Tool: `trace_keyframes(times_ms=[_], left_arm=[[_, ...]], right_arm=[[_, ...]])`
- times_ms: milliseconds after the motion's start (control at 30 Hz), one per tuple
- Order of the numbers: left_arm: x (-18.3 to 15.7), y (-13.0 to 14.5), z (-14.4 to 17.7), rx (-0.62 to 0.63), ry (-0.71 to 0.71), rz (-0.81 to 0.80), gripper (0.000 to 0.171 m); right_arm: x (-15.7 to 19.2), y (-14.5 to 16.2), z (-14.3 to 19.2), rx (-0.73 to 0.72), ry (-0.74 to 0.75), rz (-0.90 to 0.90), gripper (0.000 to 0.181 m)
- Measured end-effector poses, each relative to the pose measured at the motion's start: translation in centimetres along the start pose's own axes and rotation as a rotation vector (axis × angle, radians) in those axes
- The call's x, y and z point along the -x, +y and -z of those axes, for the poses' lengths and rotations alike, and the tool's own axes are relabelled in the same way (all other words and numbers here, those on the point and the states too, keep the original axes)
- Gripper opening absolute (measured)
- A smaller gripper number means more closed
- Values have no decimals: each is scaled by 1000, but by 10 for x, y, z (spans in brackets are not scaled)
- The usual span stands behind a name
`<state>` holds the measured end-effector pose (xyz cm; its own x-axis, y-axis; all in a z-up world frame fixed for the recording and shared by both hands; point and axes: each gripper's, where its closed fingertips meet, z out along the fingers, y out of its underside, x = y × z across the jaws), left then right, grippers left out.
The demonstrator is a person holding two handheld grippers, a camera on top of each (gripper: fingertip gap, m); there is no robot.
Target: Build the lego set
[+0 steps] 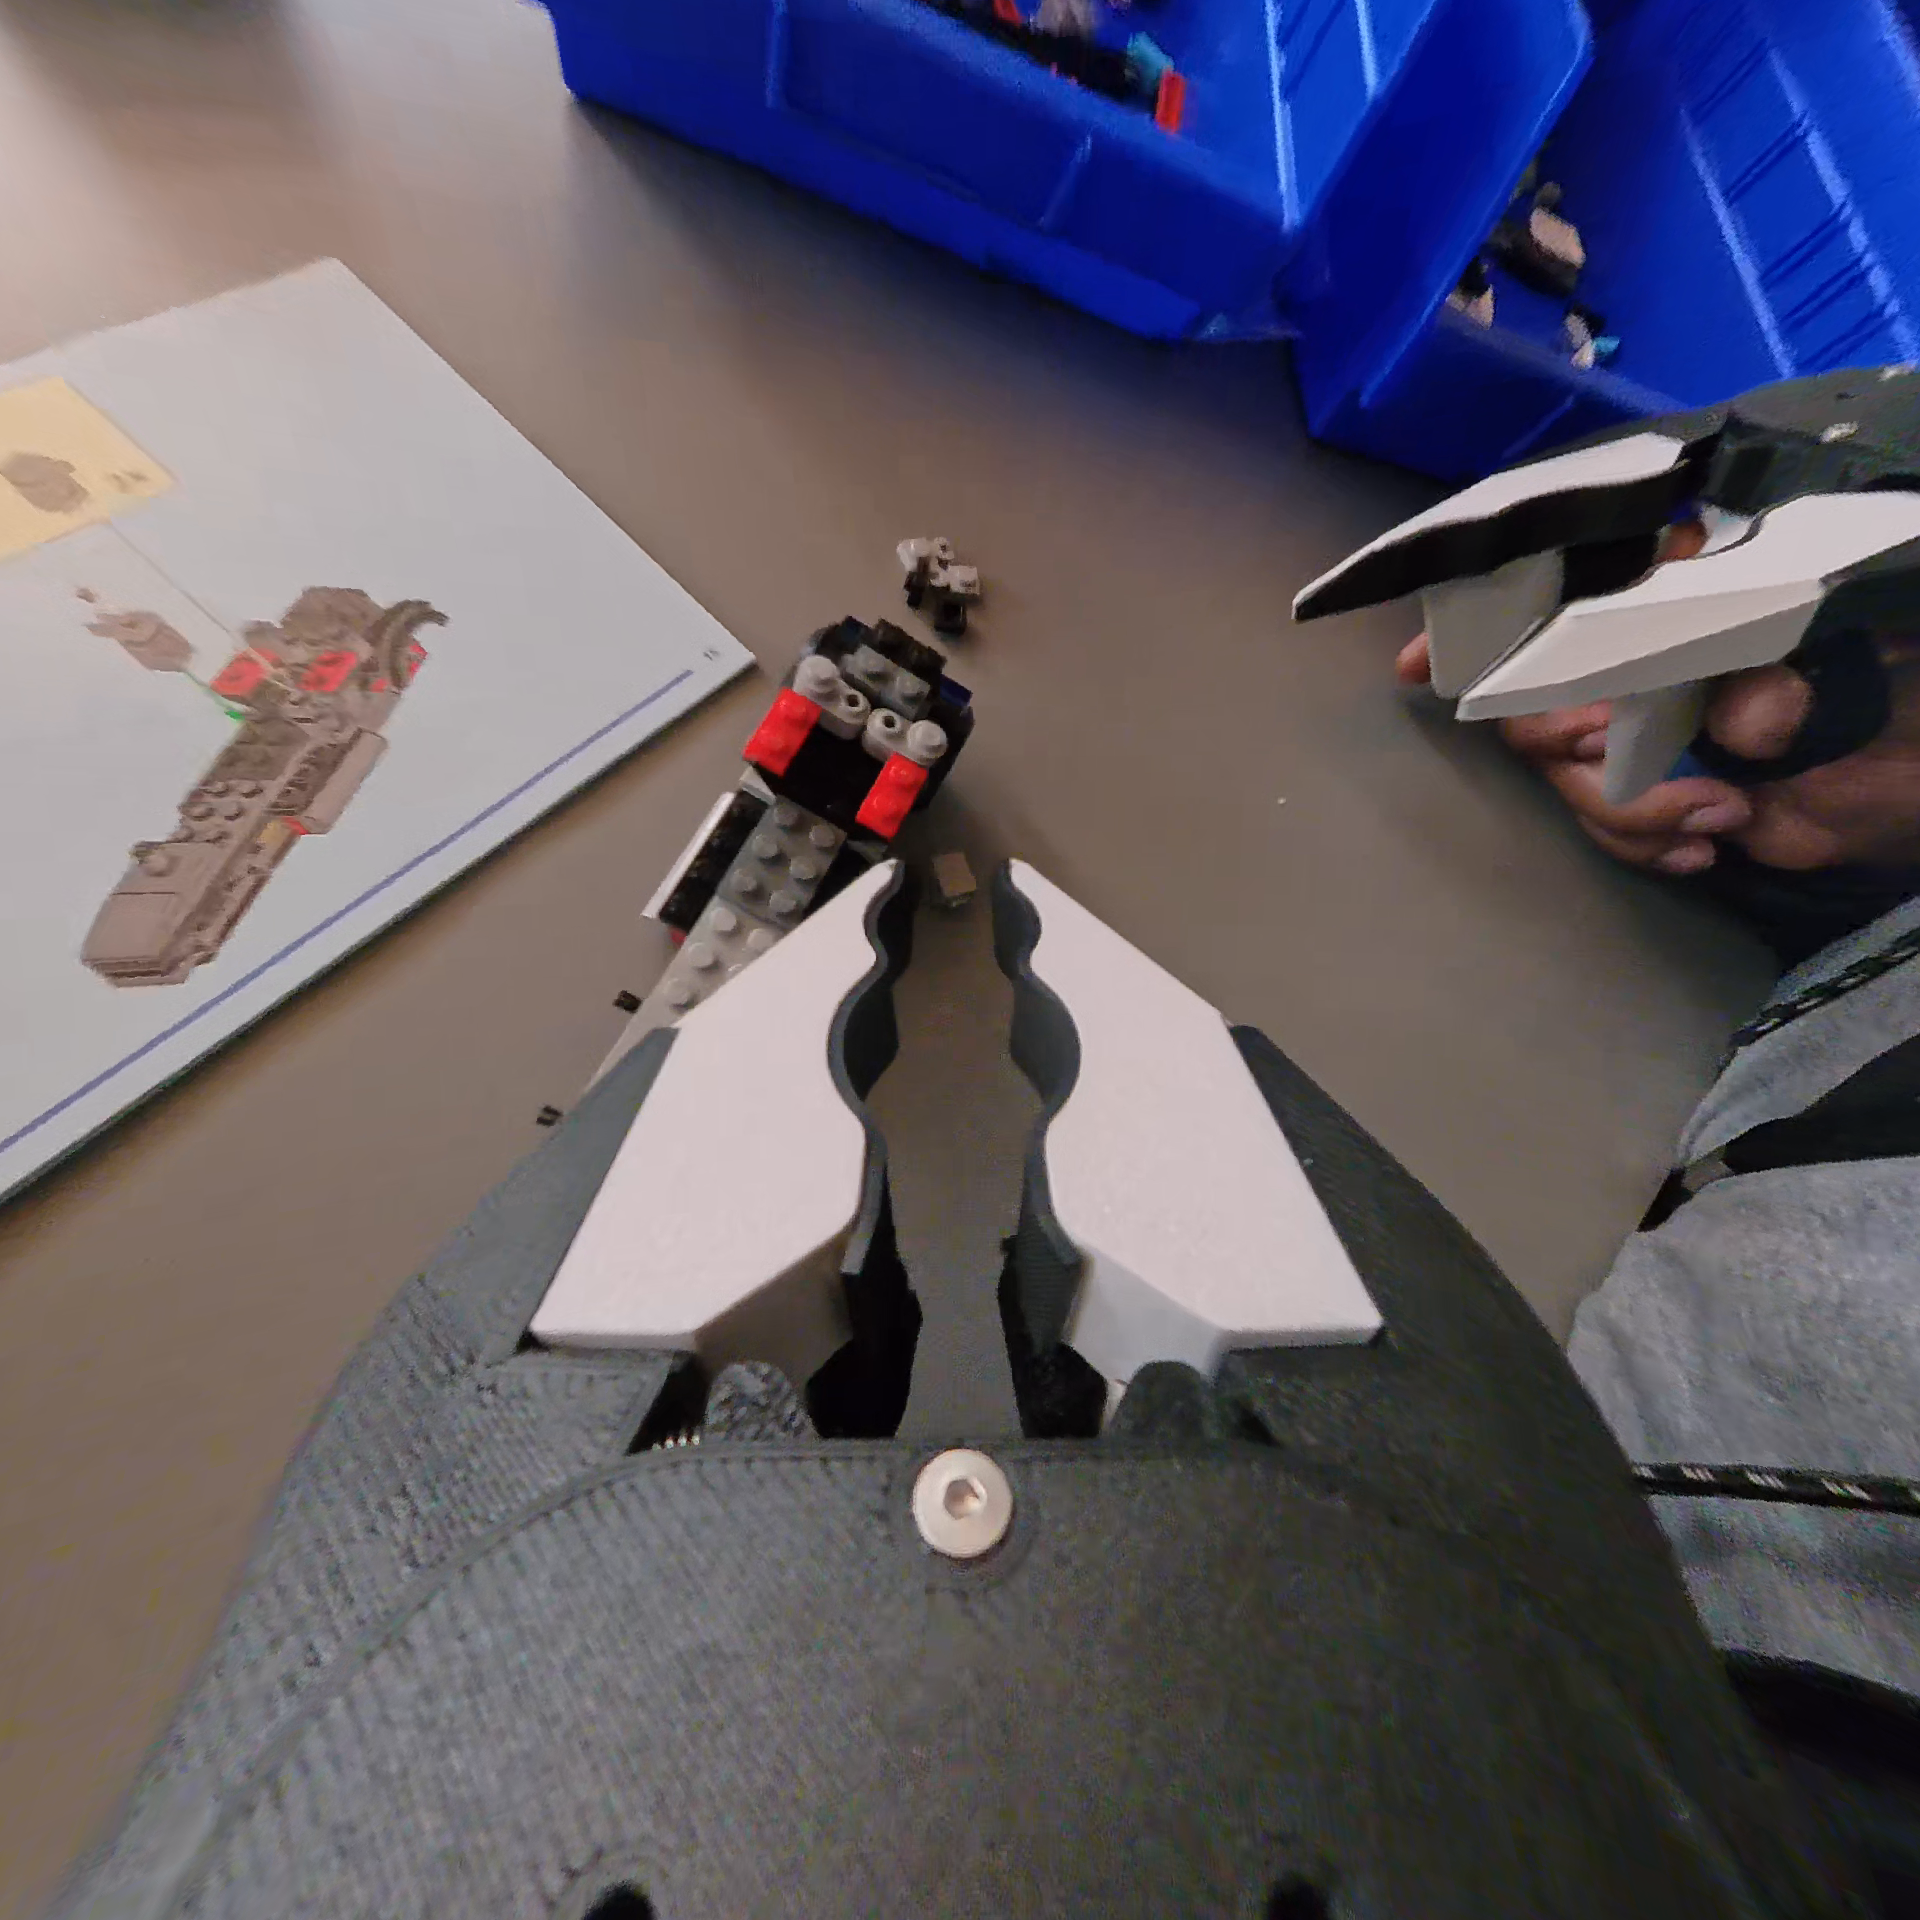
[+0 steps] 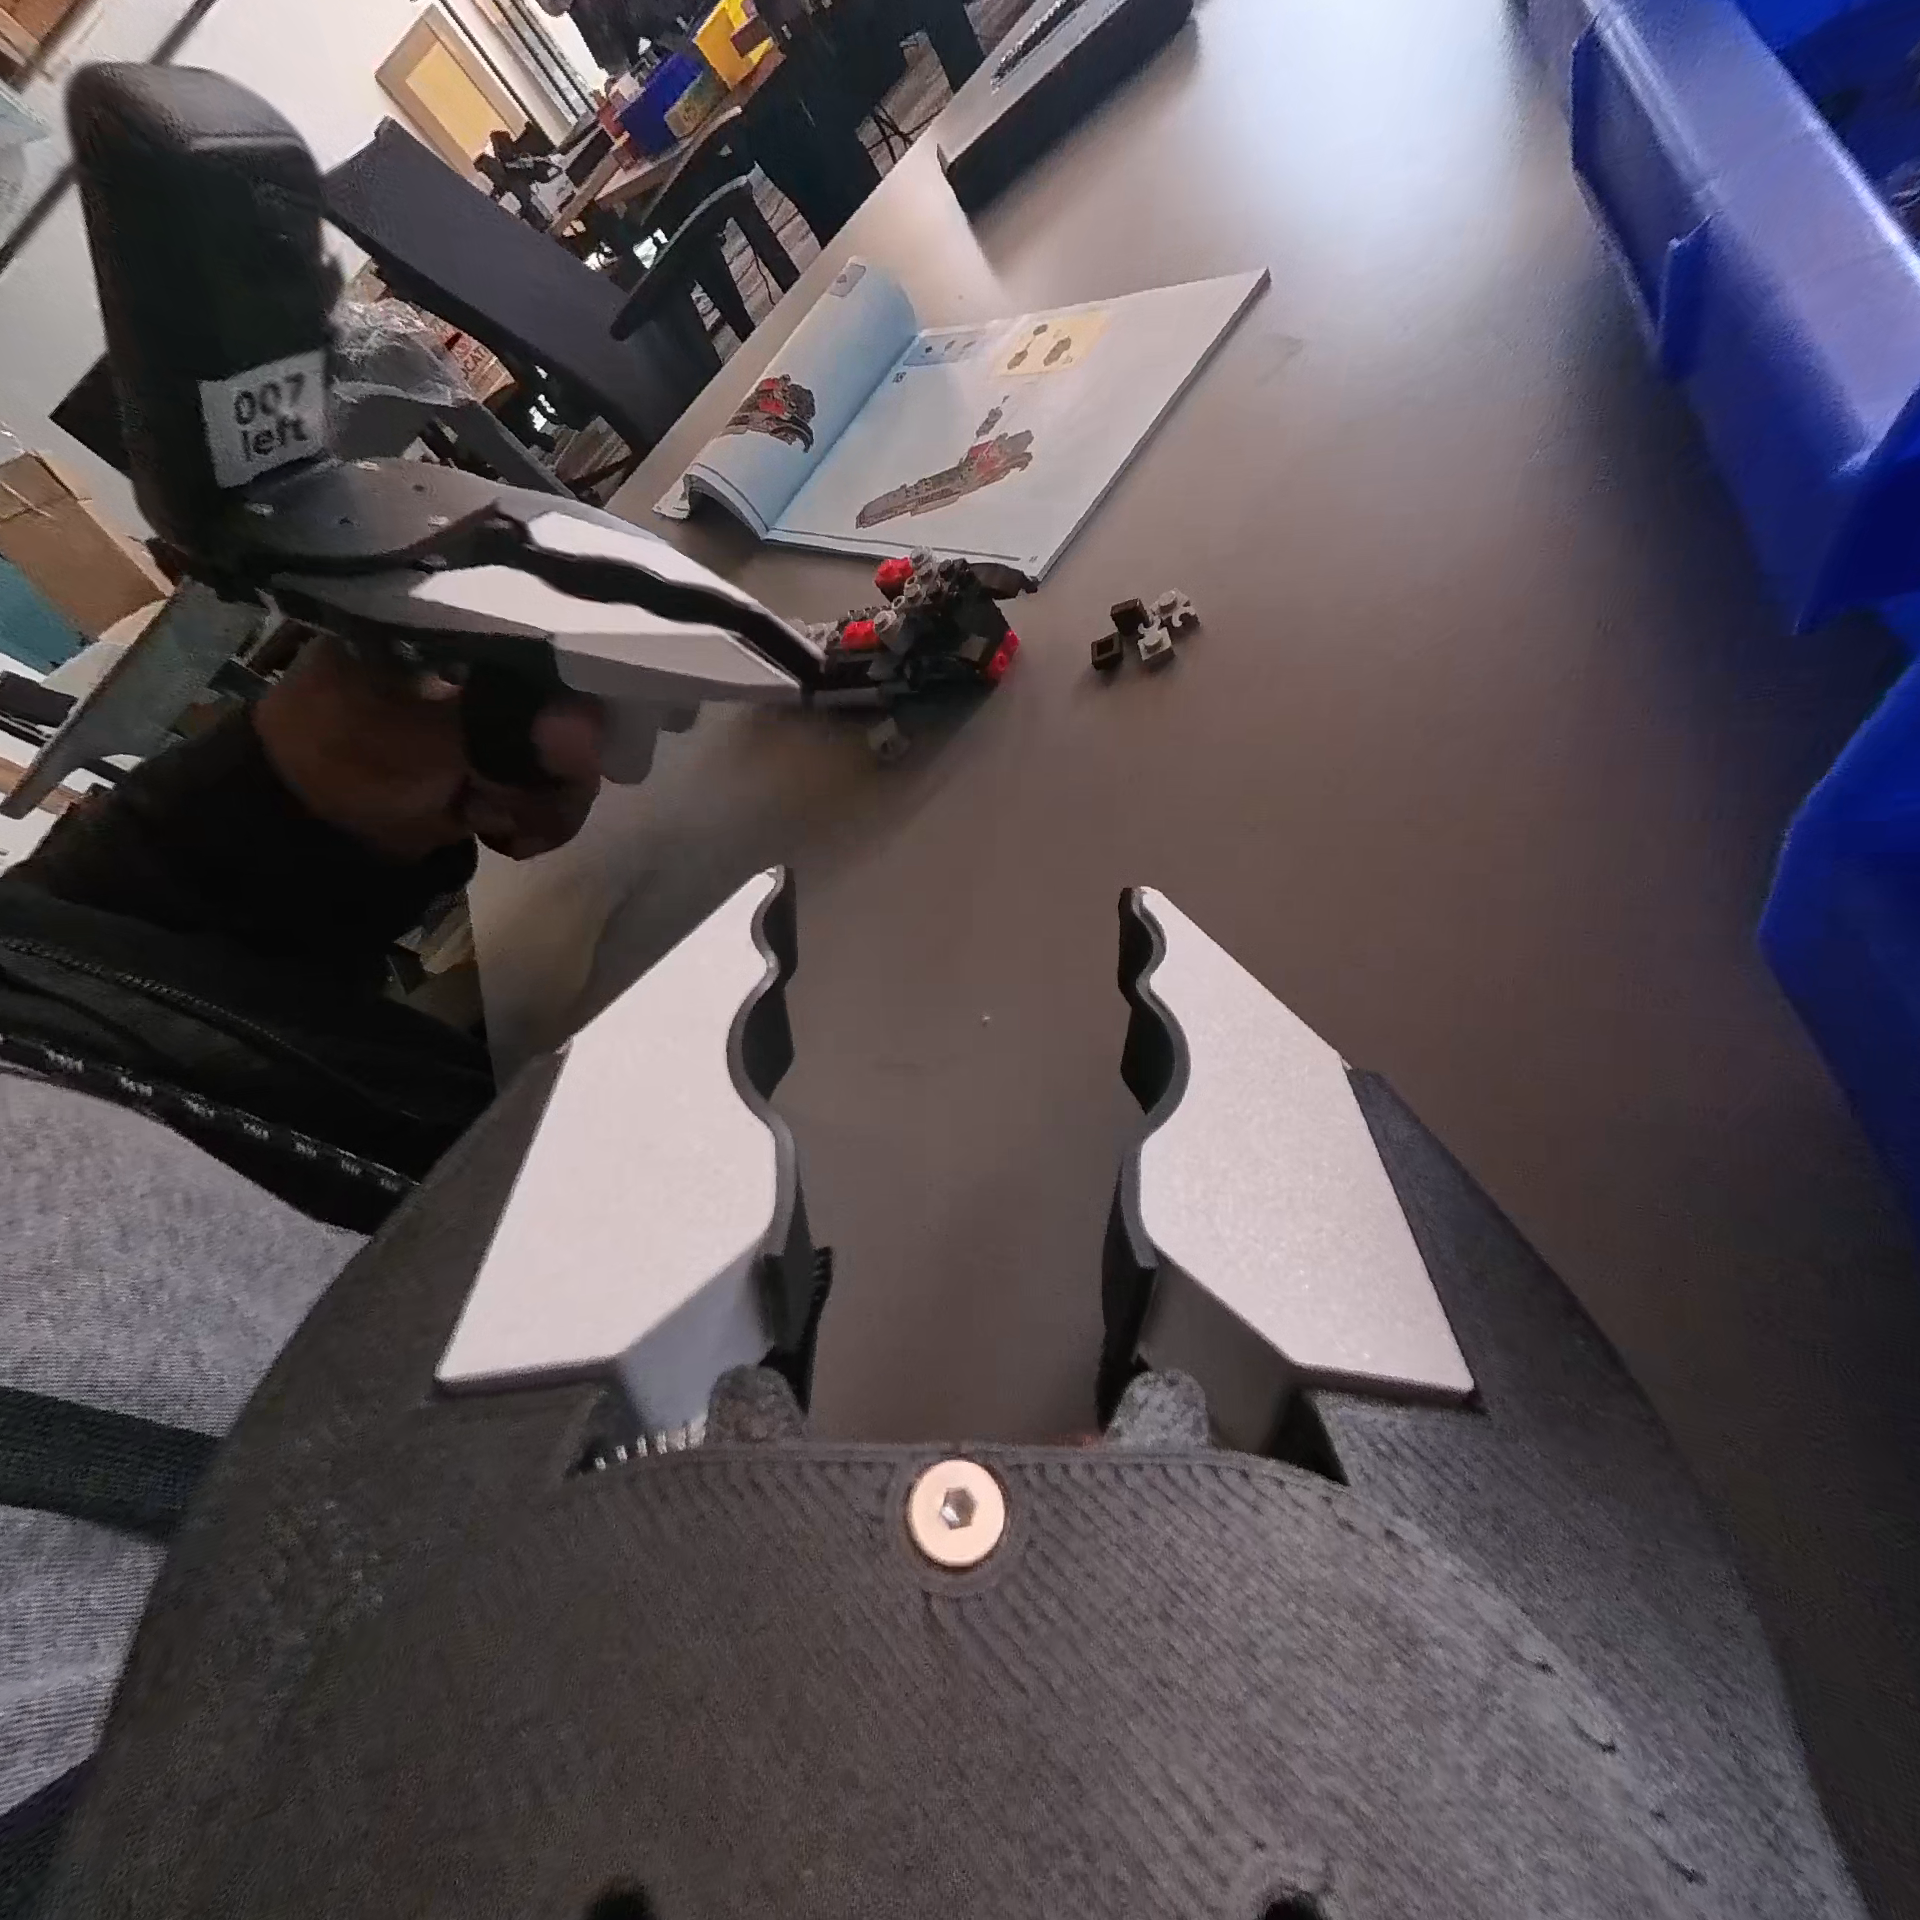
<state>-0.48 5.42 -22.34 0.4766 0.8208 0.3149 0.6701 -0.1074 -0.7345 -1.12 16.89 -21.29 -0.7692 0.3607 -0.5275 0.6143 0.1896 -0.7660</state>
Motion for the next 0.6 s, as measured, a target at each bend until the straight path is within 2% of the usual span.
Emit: trace_keyframes(times_ms=[200,367,600], left_arm=[[32,-16,38,-162,-63,64,22],[71,-2,54,-156,-189,101,28],[79,6,52,-158,-195,131,28]], right_arm=[[-1,0,-2,9,4,2,63],[-1,1,-4,19,7,3,63],[-2,1,-4,23,9,1,62]])
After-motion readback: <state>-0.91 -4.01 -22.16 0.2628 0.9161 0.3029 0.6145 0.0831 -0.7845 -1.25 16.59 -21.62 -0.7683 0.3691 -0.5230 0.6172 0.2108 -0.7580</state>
